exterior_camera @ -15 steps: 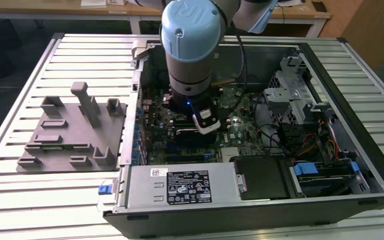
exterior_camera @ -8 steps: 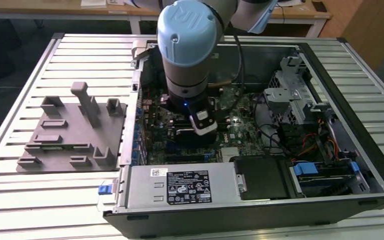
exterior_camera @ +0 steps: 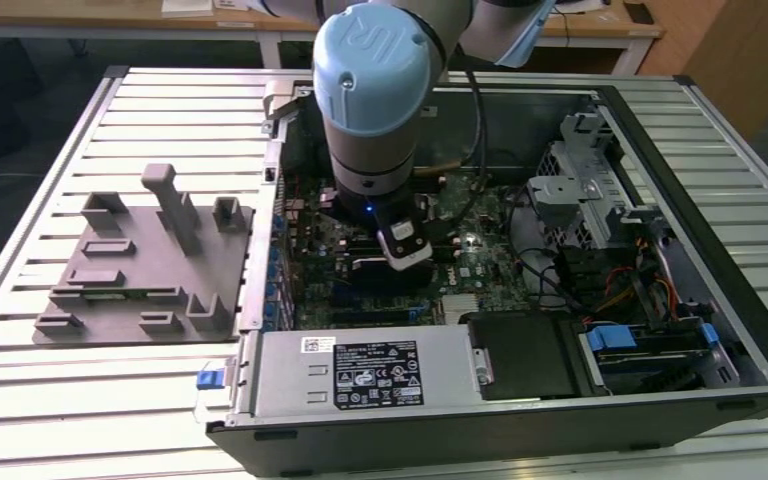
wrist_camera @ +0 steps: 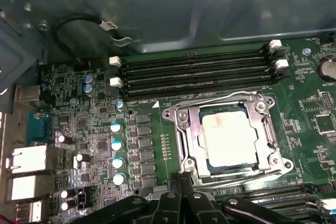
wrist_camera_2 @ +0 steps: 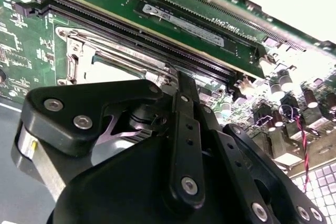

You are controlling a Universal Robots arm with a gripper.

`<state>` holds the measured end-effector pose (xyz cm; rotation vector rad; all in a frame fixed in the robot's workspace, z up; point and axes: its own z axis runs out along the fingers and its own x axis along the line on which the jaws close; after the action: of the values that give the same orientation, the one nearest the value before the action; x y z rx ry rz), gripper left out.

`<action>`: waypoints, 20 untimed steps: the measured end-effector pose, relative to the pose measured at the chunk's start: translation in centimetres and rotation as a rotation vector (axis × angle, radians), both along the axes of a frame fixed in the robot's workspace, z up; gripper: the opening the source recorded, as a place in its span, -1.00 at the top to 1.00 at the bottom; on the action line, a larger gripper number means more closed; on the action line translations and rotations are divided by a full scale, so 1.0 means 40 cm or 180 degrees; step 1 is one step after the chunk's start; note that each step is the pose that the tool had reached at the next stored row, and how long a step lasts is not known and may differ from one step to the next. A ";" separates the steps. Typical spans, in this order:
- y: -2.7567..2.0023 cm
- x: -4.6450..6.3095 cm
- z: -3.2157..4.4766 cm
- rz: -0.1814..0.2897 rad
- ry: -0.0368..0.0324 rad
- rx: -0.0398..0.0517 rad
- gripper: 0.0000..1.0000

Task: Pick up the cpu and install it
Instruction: 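Install the second cpu locking lever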

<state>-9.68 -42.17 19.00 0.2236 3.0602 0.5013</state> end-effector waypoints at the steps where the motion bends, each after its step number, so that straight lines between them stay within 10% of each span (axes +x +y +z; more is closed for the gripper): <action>1: 0.001 0.000 -0.001 0.0000 0.0000 0.0000 0.79; 10: 0.004 0.000 -0.003 0.0000 0.0000 0.0000 0.79; 20: 0.005 0.000 0.060 -0.0004 0.0000 -0.0066 0.79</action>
<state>-9.67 -41.97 21.39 0.2246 3.0633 0.4695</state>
